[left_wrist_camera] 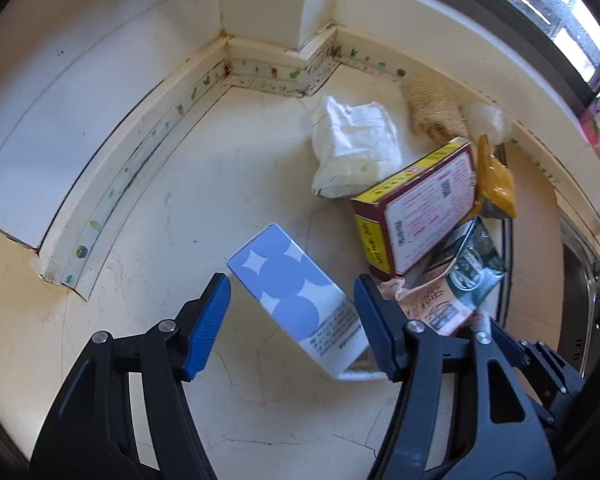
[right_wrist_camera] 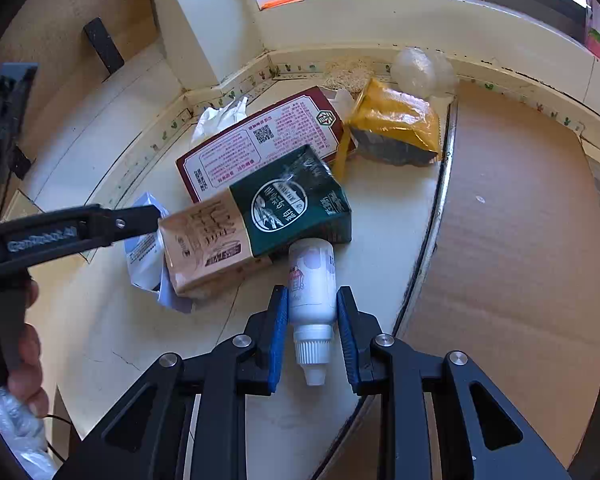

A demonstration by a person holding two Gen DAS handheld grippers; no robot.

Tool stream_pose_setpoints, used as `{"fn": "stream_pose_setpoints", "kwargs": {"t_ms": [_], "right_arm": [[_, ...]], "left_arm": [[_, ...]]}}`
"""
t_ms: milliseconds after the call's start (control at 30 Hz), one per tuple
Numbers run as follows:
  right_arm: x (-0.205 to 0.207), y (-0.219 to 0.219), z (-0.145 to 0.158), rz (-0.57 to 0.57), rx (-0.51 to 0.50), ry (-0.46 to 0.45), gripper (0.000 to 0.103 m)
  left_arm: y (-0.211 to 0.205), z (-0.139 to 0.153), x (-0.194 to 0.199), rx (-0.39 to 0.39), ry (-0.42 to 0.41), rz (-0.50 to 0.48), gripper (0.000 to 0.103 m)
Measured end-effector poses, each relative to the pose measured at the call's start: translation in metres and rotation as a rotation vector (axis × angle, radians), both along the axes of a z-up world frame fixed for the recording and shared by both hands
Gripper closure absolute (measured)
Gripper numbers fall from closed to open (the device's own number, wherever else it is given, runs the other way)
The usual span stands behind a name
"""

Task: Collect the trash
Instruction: 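Grasp the blue-white carton with the left tool while the right tool grasps the white bottle, then carry the blue-white carton and white bottle down over the black bin with both tools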

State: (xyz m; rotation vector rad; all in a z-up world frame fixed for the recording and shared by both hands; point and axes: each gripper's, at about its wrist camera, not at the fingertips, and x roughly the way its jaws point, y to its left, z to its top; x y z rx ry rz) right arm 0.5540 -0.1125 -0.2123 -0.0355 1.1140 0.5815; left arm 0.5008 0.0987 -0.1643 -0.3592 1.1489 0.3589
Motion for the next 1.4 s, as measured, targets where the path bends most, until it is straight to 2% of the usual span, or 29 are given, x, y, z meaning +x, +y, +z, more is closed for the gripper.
{"fn": "stream_pose_setpoints", "kwargs": {"t_ms": [267,333,433,567,633,800,1133,1400], "right_arm": [[0.002,-0.001,0.003,0.002,0.023,0.012,0.079],[-0.003,-0.003,0.007,0.001,0.029,0.011,0.079],[-0.007,-0.005,0.01,0.003,0.034,0.012,0.079],[-0.015,-0.009,0.012,-0.004,0.038,0.015,0.079],[-0.018,-0.01,0.012,-0.008,0.042,0.021,0.079],[-0.034,-0.014,0.013,-0.016,0.043,0.029,0.079],[-0.078,-0.029,0.032,-0.042,0.054,0.002,0.079],[-0.156,-0.028,0.068,-0.082,0.052,-0.048,0.079]], "left_arm": [[0.001,-0.007,0.0,-0.009,0.016,0.013,0.042],[0.003,-0.007,-0.005,-0.025,0.015,0.026,0.048],[0.004,-0.007,-0.008,-0.044,0.017,0.028,0.05],[0.001,-0.006,-0.009,-0.044,0.013,-0.006,0.055],[-0.002,-0.005,-0.014,-0.043,0.012,-0.024,0.062],[-0.009,0.0,-0.029,-0.019,0.006,-0.057,0.071],[-0.017,0.039,-0.091,-0.005,-0.08,-0.11,0.072],[-0.032,0.077,-0.178,-0.008,-0.13,-0.206,0.072]]}}
